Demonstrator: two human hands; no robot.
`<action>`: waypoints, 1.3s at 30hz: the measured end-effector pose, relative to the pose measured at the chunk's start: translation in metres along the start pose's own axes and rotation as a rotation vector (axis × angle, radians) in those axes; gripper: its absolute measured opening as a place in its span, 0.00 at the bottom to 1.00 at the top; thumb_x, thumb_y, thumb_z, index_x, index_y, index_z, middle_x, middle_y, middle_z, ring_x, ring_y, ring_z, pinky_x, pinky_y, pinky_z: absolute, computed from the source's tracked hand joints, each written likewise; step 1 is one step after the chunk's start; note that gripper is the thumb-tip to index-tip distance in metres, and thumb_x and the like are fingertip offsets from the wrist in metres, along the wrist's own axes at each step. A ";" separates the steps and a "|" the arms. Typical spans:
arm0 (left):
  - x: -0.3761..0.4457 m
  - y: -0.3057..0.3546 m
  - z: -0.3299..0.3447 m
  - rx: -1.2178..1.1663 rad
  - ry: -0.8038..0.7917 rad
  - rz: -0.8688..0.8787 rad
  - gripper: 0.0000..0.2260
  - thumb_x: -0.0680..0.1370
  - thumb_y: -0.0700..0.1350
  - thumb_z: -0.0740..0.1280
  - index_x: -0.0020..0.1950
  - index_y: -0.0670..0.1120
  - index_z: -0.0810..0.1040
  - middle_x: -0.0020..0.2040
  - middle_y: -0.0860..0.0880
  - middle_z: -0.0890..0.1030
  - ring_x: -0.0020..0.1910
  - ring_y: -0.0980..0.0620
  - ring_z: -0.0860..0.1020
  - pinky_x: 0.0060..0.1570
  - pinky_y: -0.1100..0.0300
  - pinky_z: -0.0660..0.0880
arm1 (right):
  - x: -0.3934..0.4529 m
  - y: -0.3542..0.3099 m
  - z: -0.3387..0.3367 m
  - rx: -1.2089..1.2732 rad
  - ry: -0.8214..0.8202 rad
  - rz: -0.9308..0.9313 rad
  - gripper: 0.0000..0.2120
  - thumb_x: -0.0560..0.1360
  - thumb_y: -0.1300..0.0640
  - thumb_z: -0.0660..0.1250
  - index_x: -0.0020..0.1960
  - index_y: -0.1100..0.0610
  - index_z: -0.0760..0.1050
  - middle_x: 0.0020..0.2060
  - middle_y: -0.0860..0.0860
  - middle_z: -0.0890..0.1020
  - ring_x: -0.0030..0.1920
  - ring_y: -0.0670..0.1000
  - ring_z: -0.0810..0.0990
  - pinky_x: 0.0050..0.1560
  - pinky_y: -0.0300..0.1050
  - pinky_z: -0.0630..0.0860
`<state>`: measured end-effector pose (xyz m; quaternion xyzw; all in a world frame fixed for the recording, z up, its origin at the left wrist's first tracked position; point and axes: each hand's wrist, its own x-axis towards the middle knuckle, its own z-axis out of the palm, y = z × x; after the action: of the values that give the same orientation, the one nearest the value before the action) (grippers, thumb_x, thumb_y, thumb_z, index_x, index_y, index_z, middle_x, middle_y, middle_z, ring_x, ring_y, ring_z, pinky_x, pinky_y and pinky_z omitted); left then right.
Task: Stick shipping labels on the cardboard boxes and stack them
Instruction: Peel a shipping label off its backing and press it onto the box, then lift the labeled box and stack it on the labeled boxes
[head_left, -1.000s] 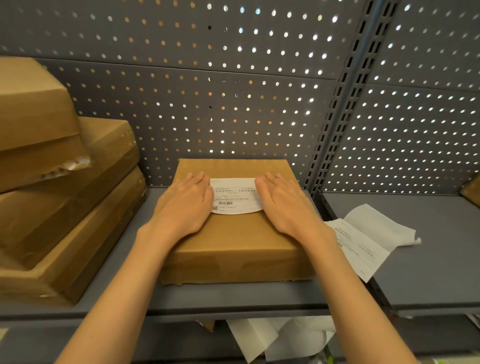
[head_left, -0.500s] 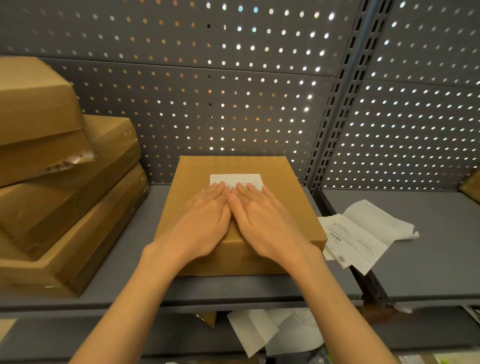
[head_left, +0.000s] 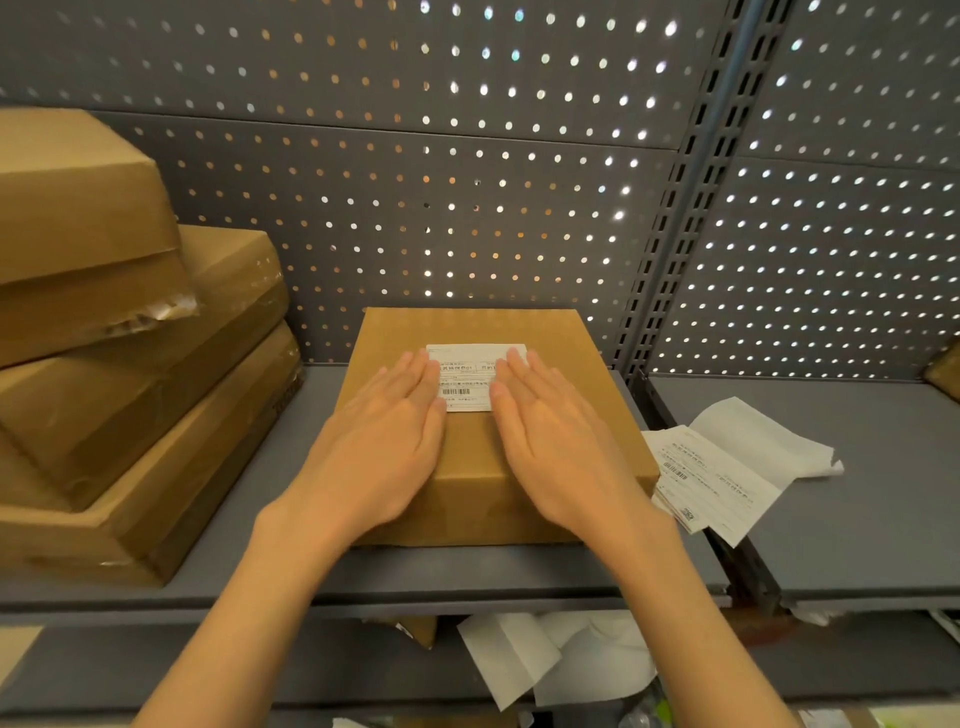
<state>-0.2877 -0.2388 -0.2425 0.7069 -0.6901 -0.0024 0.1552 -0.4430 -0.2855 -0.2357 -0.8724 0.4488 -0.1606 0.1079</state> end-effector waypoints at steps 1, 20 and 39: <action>-0.001 0.004 0.001 -0.006 0.001 0.046 0.35 0.73 0.58 0.31 0.77 0.45 0.50 0.78 0.50 0.49 0.76 0.57 0.47 0.68 0.68 0.38 | -0.002 -0.005 0.002 -0.008 -0.002 -0.049 0.28 0.80 0.46 0.38 0.76 0.57 0.54 0.76 0.50 0.55 0.76 0.45 0.48 0.73 0.38 0.42; -0.027 -0.005 0.005 0.059 0.035 -0.009 0.38 0.68 0.59 0.27 0.77 0.50 0.47 0.77 0.54 0.48 0.75 0.60 0.46 0.67 0.68 0.37 | -0.029 0.010 0.012 -0.101 0.157 0.019 0.38 0.72 0.43 0.28 0.75 0.53 0.60 0.74 0.46 0.63 0.75 0.44 0.56 0.72 0.38 0.46; -0.037 -0.020 0.018 -0.938 0.383 -0.617 0.27 0.76 0.53 0.65 0.74 0.51 0.63 0.72 0.52 0.65 0.67 0.53 0.65 0.61 0.59 0.63 | -0.042 0.050 0.006 0.726 0.382 0.476 0.33 0.75 0.47 0.65 0.75 0.47 0.55 0.73 0.46 0.64 0.70 0.47 0.64 0.65 0.46 0.63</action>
<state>-0.2742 -0.2064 -0.2723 0.7187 -0.3378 -0.2243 0.5649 -0.5017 -0.2795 -0.2656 -0.6060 0.5630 -0.4356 0.3551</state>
